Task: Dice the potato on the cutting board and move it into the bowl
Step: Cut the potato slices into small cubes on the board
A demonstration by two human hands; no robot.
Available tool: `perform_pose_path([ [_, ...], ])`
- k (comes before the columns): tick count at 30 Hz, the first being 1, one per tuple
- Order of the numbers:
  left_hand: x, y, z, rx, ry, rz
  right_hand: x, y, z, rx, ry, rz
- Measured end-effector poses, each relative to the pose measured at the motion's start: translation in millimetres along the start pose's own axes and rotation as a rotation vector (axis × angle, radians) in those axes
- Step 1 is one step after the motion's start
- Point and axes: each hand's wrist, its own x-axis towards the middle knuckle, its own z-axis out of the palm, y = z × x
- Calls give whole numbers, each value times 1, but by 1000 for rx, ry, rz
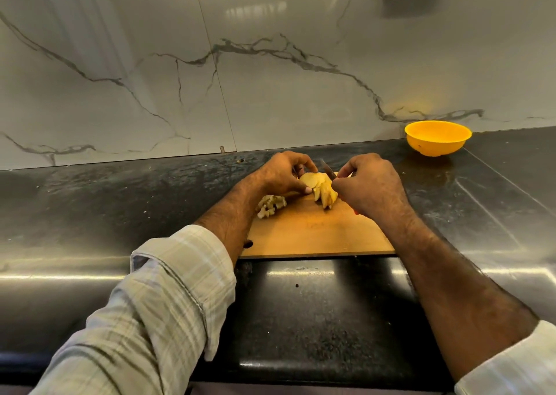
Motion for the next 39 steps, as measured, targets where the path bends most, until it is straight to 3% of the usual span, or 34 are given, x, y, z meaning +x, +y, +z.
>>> perform_pose_path([
  [3,-8,-7,-7,-93,133,-38,-8,-8,5,3,-28,-38],
  [9,-27,-22,-13,-172,227,-56,-21,-21,14,-97,-68,-47],
  [13,-32,-33,-14,-196,371,-11,-25,-23,22,-171,-125,-39],
  [17,-37,-32,-18,-168,408,27,-25,-21,29,-267,-221,-46],
  [23,-47,-26,-13,-93,282,76,-20,-22,21,-350,-230,40],
  [30,-50,-14,-9,115,41,30,-33,-27,24,-431,-217,-39],
  [39,-49,-22,-18,129,-61,-13,-34,-32,23,-417,-291,-45],
])
